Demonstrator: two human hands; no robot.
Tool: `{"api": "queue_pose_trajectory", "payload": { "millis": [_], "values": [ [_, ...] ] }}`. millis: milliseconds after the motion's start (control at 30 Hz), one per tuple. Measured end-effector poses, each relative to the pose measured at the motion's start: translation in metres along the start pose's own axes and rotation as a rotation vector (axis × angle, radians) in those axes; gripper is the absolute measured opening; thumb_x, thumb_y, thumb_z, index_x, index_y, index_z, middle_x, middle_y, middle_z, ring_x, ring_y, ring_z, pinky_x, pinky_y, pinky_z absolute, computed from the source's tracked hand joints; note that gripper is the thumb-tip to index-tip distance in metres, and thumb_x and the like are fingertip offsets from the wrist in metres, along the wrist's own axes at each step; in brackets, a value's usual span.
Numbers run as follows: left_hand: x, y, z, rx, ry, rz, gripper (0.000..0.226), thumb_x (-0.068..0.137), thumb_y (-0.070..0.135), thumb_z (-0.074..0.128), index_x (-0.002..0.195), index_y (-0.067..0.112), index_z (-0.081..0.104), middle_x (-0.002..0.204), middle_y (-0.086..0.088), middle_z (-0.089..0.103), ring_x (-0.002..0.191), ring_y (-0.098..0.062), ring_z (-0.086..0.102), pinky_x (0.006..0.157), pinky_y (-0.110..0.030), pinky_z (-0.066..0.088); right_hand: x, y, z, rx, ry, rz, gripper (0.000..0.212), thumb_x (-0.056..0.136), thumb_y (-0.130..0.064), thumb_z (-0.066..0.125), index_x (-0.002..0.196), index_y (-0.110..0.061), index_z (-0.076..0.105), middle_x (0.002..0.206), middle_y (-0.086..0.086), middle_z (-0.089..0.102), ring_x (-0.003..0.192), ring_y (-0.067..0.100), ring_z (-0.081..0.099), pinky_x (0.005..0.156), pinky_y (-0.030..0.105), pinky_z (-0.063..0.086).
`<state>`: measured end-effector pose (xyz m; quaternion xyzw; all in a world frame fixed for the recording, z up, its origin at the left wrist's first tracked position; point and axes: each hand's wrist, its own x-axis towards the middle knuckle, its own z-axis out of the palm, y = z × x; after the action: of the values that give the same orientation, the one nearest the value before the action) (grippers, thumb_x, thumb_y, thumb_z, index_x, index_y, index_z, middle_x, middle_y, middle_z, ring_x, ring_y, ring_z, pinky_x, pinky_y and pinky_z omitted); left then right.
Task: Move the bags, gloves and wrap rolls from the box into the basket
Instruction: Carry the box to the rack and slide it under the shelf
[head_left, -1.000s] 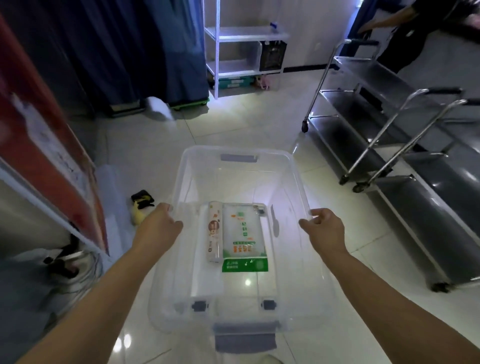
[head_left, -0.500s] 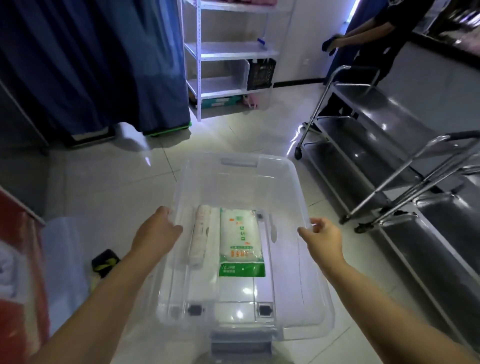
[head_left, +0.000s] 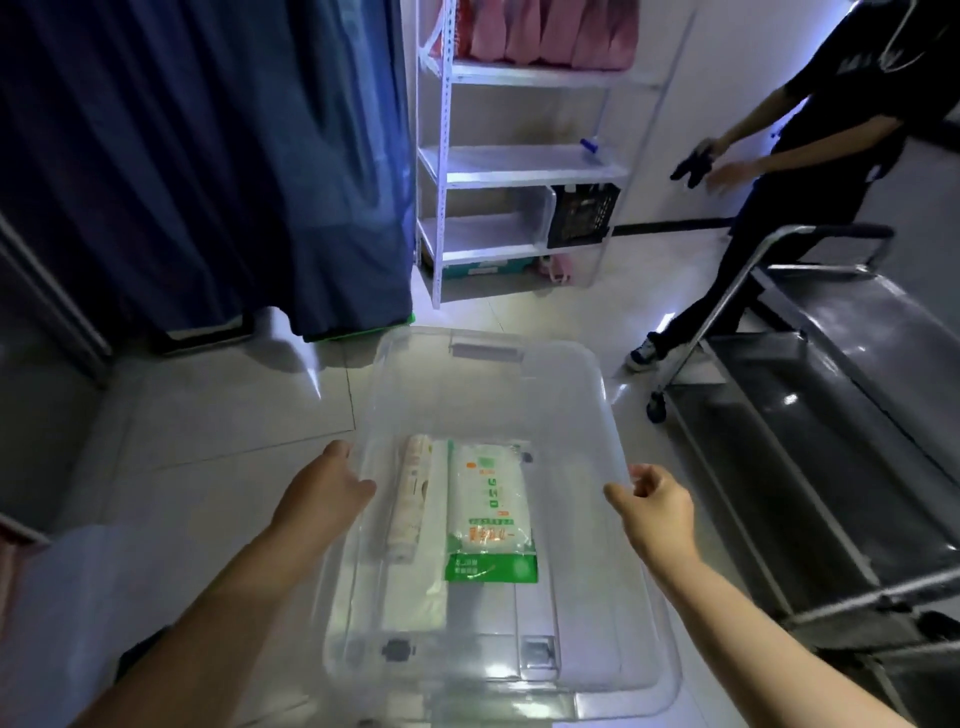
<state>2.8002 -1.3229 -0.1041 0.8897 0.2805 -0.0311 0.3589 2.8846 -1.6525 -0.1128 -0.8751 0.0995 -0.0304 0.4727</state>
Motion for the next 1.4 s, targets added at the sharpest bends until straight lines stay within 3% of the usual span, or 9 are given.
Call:
{"api": "queue_pose_trajectory", "payload": {
  "millis": [100,233,467,633,767,933,1100,1267,1400],
  "values": [
    [0.058,0.023,-0.001,-0.057,0.040,-0.070,0.036,0.076,0.026,0.060,0.110,0.019,0.048,0.077,0.004,0.056,0.067,-0.018,0.058,0.055,-0.027,0.045,0.076,-0.027,0.023,0.014,-0.067,-0.031,0.024,0.073,-0.007,0.072,0.093,-0.013,0.061,0.064,-0.004,0.058,0.055,0.006,0.054,0.047,0.014,0.040],
    [0.146,0.047,0.001,-0.037,0.072,-0.126,0.044,0.075,0.027,0.060,0.116,0.020,0.046,0.078,0.003,0.056,0.063,-0.016,0.055,0.049,-0.023,0.040,0.169,-0.051,0.065,0.001,-0.136,-0.039,0.023,0.073,-0.009,0.071,0.092,-0.016,0.060,0.063,0.000,0.059,0.051,0.010,0.052,0.045,0.020,0.039],
    [0.342,0.097,-0.002,-0.105,0.027,-0.093,0.046,0.077,0.024,0.061,0.121,0.018,0.046,0.081,0.001,0.059,0.071,-0.020,0.059,0.059,-0.031,0.052,0.336,-0.095,0.158,-0.019,-0.105,0.001,0.016,0.071,-0.011,0.071,0.082,-0.016,0.061,0.060,-0.002,0.057,0.049,0.010,0.051,0.045,0.022,0.040],
    [0.479,0.144,-0.028,-0.071,0.005,-0.057,0.024,0.080,0.021,0.059,0.101,0.020,0.047,0.079,-0.002,0.060,0.065,-0.018,0.056,0.051,-0.027,0.043,0.444,-0.147,0.216,-0.077,-0.075,0.014,0.025,0.074,-0.016,0.071,0.097,-0.013,0.062,0.067,0.000,0.059,0.059,0.014,0.055,0.054,0.023,0.040],
    [0.570,0.181,-0.042,0.016,0.021,-0.027,0.018,0.080,0.018,0.060,0.091,0.017,0.045,0.079,-0.004,0.056,0.062,-0.016,0.049,0.049,-0.025,0.030,0.514,-0.178,0.251,-0.093,-0.043,0.047,0.030,0.076,-0.016,0.070,0.104,-0.014,0.060,0.064,-0.003,0.056,0.057,0.011,0.054,0.051,0.021,0.037],
    [0.686,0.213,-0.036,0.070,0.008,0.007,0.020,0.077,0.021,0.061,0.091,0.017,0.048,0.082,-0.002,0.058,0.068,-0.021,0.055,0.053,-0.028,0.038,0.613,-0.196,0.299,-0.081,-0.024,0.055,0.030,0.075,-0.011,0.070,0.104,-0.008,0.061,0.060,-0.002,0.054,0.054,0.010,0.052,0.050,0.022,0.037],
    [0.803,0.253,-0.019,0.147,-0.010,0.002,0.018,0.076,0.023,0.059,0.087,0.016,0.047,0.079,-0.001,0.056,0.065,-0.023,0.053,0.048,-0.026,0.033,0.725,-0.204,0.349,-0.031,-0.040,0.110,0.027,0.072,-0.009,0.071,0.097,-0.004,0.062,0.062,0.002,0.056,0.058,0.017,0.054,0.061,0.030,0.045],
    [0.916,0.294,-0.003,0.172,-0.064,-0.041,0.020,0.077,0.021,0.058,0.092,0.015,0.048,0.087,-0.005,0.057,0.075,-0.026,0.054,0.061,-0.030,0.040,0.836,-0.222,0.388,-0.018,-0.078,0.145,0.027,0.073,-0.006,0.069,0.098,-0.003,0.059,0.060,-0.001,0.053,0.054,0.009,0.049,0.047,0.013,0.037],
    [0.993,0.322,0.014,0.196,-0.135,-0.052,0.021,0.079,0.019,0.057,0.097,0.012,0.047,0.090,-0.007,0.058,0.076,-0.026,0.052,0.058,-0.030,0.036,0.909,-0.230,0.412,-0.053,-0.099,0.200,0.030,0.076,-0.008,0.068,0.104,-0.002,0.058,0.063,-0.001,0.054,0.055,0.010,0.051,0.048,0.018,0.039]
  ]
}}
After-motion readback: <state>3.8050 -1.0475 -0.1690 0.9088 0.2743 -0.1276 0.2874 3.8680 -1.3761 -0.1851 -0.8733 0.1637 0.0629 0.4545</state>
